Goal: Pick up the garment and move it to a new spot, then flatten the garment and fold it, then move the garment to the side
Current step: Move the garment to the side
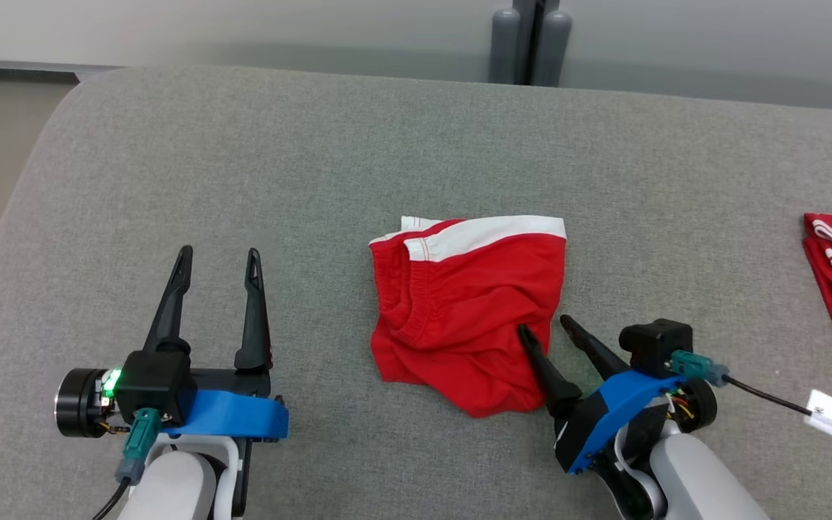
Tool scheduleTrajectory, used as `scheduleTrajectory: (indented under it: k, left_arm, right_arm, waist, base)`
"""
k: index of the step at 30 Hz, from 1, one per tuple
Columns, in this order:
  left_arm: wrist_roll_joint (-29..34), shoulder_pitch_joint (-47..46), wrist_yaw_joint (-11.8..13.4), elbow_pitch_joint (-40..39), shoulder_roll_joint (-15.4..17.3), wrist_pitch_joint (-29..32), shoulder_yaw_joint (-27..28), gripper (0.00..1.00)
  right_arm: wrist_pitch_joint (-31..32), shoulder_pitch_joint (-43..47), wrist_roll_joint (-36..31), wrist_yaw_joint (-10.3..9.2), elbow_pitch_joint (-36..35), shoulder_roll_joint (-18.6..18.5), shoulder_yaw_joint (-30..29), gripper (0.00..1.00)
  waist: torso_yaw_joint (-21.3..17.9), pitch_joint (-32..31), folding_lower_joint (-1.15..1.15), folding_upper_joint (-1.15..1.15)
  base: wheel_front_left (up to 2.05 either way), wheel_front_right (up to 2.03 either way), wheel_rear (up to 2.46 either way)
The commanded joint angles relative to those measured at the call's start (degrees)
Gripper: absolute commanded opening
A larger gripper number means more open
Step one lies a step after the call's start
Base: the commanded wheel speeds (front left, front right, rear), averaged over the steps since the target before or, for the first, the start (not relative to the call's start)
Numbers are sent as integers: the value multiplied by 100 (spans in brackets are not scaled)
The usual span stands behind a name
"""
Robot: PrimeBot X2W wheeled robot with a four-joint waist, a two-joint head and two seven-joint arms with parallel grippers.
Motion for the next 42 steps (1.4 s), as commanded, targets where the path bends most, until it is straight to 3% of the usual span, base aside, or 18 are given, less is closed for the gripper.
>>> scheduleTrajectory:
  k: [1, 4, 7, 8, 16, 33, 42]
  left_arm:
    - [43, -75, -30, -25, -28, -24, 23, 100]
    - [98, -49, -68, -34, -93, -24, 84, 100]
    - [146, -10, -98, -34, -124, -25, 151, 100]
    - [167, 0, -116, -33, -138, -25, 173, 100]
    - [305, 99, -183, -56, -178, -26, 319, 100]
    - [499, -5, -332, -208, -21, -25, 391, 100]
    - [606, -352, -423, -282, 122, 103, 284, 100]
  right_arm:
    - [-35, -167, 73, 3, 206, 14, 71, 100]
    - [27, -422, 188, 3, 697, 43, 243, 100]
    - [81, -540, 345, 3, 1065, 63, 412, 16]
    - [46, -570, 385, 3, 1133, 64, 465, 0]
    - [-371, -643, 619, 2, 1192, -55, 851, 0]
    - [-667, -429, 1244, 0, 754, -1160, 1105, 0]
    - [-851, -859, 1356, 2, 714, -1398, 1183, 0]
  waist:
    - [78, 65, -1, -1]
    - [105, 82, -1, -1]
    - [105, 93, -1, -1]
    - [93, 92, -1, -1]
    - [-253, 38, -1, -1]
    - [-2134, 222, -1, -1]
    - [-2582, 566, -1, -1]
  base:
    - [0, 0, 0]
    - [0, 0, 0]
    - [0, 0, 0]
    - [0, 0, 0]
    - [0, 0, 0]
    - [0, 0, 0]
    - [0, 0, 0]
